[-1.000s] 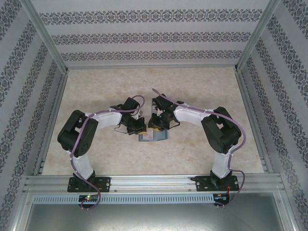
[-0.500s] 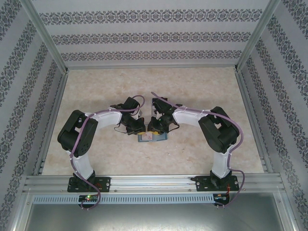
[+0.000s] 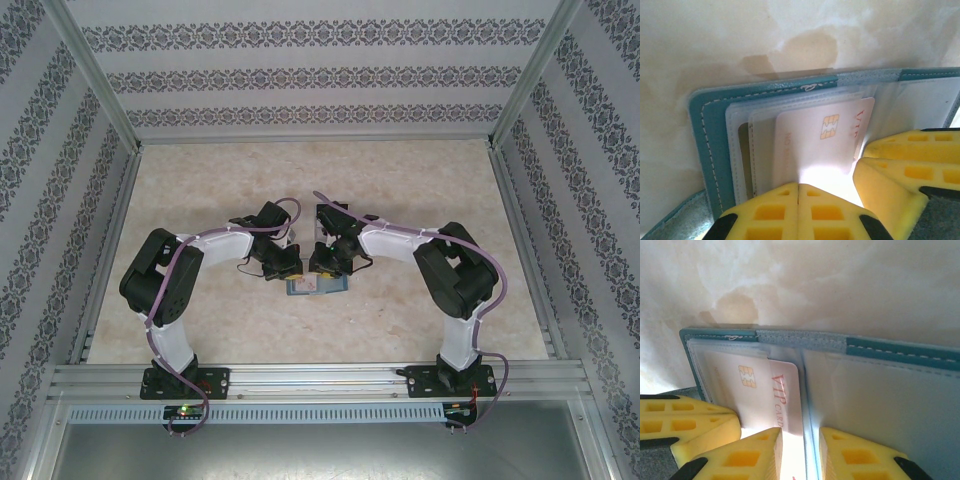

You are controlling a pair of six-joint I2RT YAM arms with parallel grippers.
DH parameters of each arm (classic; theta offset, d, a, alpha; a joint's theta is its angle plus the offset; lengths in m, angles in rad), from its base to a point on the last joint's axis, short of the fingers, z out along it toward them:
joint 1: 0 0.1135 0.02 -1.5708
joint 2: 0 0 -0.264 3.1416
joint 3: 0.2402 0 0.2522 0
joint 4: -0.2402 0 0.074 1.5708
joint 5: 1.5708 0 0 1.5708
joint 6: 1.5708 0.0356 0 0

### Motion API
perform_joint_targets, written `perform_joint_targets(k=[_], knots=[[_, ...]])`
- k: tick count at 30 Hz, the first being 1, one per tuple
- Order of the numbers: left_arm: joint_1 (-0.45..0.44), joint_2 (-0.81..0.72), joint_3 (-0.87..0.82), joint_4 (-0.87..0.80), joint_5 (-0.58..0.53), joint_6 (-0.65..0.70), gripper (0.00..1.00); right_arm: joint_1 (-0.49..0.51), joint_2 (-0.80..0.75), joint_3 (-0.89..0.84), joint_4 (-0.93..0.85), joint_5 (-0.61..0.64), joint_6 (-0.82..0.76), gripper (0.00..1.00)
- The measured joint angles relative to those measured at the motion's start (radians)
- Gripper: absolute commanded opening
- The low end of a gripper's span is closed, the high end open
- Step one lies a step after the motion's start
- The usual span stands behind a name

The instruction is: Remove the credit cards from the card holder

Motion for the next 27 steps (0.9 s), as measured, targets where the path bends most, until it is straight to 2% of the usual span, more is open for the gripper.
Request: perform_joint_targets(k=[6,16,27], knots=[[0.0,0.0,0.0,0.0,0.0,0.0,0.01,0.0,-0.036,-0.018,0.052,-0.034,0.017,0.27],[0.0,0.0,0.0,-0.001,0.0,0.0,0.01,0.0,-0.007,-0.036,0.116,-0.087,0.042,0.27],[0.0,0.0,0.0,-0.001,0.0,0.0,0.01,0.0,0.006,-0.008,0.058,-0.029,0.026,0.27]])
